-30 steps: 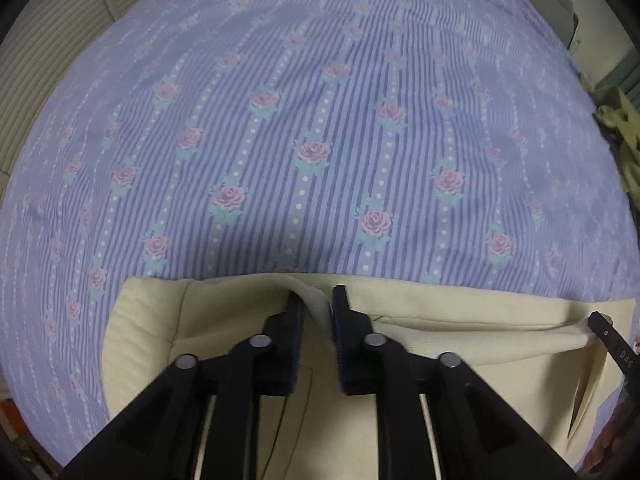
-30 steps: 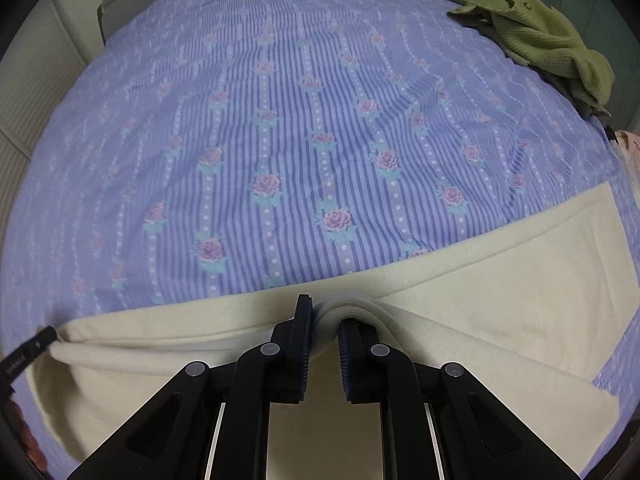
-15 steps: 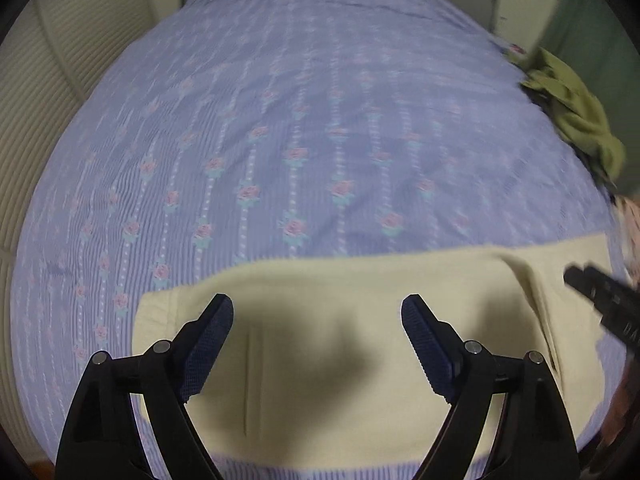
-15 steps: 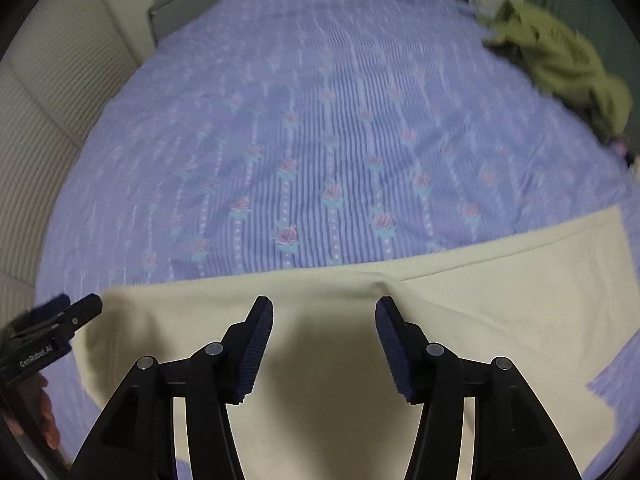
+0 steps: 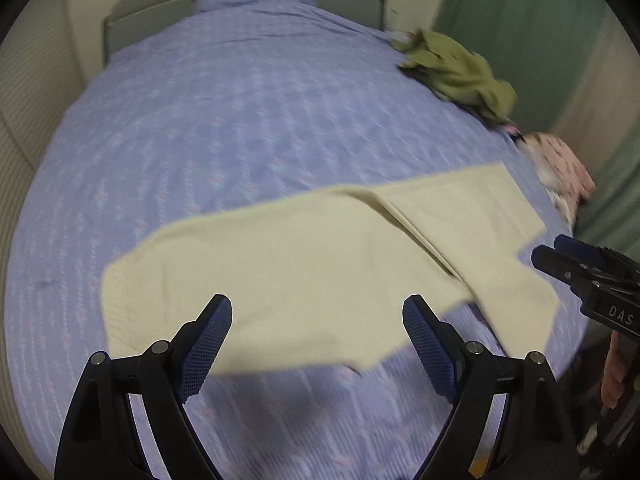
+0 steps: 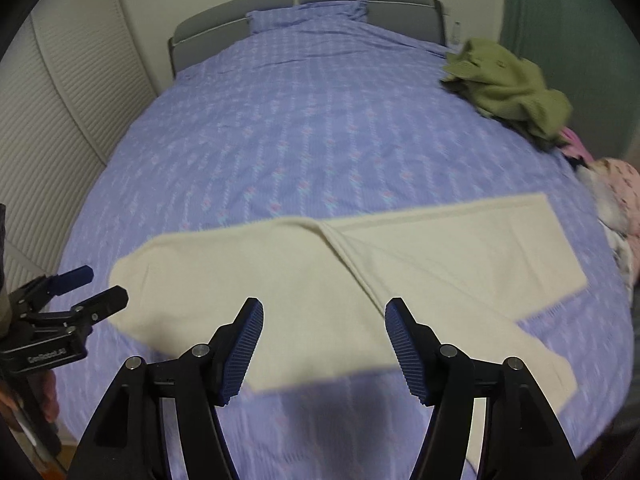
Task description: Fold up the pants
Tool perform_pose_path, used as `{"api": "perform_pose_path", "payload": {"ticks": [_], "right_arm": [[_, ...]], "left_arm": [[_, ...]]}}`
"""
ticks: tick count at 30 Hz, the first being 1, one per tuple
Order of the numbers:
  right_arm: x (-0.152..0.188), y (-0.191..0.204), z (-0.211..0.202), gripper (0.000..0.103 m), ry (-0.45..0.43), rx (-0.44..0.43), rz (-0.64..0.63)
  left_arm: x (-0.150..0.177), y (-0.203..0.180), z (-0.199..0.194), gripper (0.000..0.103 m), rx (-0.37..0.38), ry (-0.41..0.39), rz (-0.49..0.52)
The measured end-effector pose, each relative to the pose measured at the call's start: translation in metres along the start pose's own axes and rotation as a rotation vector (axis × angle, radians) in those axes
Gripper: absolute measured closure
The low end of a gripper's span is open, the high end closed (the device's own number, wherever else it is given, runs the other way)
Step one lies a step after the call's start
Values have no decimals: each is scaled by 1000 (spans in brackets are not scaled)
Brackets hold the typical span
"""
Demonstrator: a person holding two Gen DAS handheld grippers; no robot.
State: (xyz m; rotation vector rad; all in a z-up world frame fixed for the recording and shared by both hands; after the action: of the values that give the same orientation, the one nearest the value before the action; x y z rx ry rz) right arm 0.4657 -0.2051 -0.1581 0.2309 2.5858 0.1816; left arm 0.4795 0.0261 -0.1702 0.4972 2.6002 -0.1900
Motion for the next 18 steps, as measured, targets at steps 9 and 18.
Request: {"api": "perform_pose_path", "payload": {"ticks": [9,18], "right_arm": [[60,-86,-21,38,50,50,53],[104,-189,8,38,232,-4,-8]], "left_arm": [[30,-110,1,15,34,36,74],[75,-208,41,15,-45,171,-69]]}}
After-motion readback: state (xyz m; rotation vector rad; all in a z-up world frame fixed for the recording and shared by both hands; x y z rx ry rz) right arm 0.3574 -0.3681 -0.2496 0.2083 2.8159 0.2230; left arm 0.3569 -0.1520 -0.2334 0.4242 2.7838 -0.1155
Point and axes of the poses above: each gripper's, at about its wrist camera, not at the fingertips, and z roughly the way its jaws point, y to its left, x to its underside, the point moved 3 cm from there along z, roughly the way its jaws point, and after that the axes turned 9 degrees about z, right-handed, at the moved point
